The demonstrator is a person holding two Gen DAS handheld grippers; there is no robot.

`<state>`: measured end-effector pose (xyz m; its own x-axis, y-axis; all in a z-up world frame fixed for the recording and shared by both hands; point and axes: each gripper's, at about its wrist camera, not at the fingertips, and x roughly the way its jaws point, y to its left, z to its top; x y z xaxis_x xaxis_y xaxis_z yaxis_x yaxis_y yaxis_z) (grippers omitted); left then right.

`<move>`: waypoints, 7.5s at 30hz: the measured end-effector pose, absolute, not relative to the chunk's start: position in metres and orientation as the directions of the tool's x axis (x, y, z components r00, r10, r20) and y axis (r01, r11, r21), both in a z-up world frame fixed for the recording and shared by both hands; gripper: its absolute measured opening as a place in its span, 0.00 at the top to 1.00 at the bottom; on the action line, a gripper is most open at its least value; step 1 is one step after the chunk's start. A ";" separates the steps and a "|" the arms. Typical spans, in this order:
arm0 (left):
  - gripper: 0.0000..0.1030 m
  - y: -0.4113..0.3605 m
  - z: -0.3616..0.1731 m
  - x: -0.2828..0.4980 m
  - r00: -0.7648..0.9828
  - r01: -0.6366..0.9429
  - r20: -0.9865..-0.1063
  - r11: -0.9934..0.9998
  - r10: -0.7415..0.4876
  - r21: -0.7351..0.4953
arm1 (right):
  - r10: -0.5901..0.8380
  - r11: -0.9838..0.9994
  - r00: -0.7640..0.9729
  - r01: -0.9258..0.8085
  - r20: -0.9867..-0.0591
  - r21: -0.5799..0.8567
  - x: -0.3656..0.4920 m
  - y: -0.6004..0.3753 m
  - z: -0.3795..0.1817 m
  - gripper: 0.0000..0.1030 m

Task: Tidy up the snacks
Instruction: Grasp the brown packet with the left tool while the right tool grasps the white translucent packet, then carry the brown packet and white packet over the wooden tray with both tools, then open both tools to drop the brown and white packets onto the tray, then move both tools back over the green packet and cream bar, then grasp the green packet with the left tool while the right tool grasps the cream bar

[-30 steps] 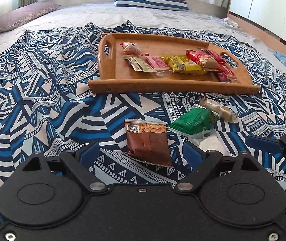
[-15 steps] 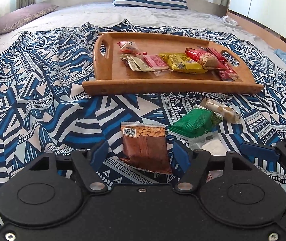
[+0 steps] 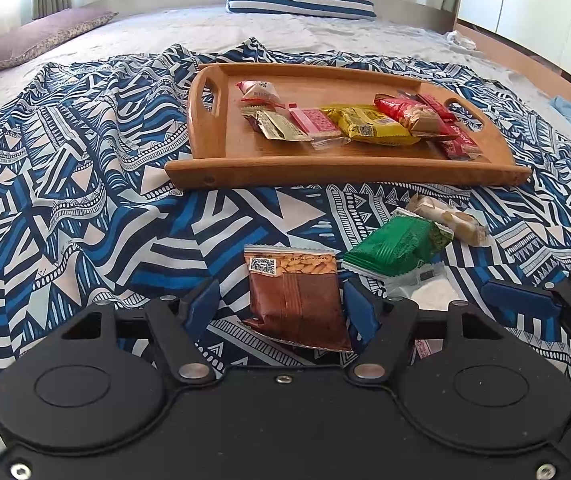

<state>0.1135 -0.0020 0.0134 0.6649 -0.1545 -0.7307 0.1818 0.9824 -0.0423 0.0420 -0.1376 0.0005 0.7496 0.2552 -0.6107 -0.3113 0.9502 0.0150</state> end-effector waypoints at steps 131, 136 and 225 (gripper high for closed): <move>0.58 -0.061 0.011 0.356 0.711 0.191 -0.668 0.974 -0.221 -0.119 | 0.108 0.991 0.748 -0.029 -0.655 0.131 0.328 -0.225 0.009 0.63; 0.57 -0.063 0.011 0.356 0.714 0.192 -0.667 0.975 -0.214 -0.108 | 0.112 0.990 0.747 -0.029 -0.655 0.137 0.329 -0.225 0.009 0.63; 0.63 -0.073 0.024 0.145 0.564 0.421 -0.756 0.903 -0.334 -0.085 | 0.189 0.980 0.734 -0.186 -0.652 0.074 0.100 -0.246 0.015 0.24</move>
<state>0.1449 -0.0731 0.0240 0.5637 -0.3338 -0.7555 0.4206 0.9032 -0.0853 0.0996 -0.2455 0.0150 0.7344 0.1892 -0.6518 -0.1863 0.9797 0.0744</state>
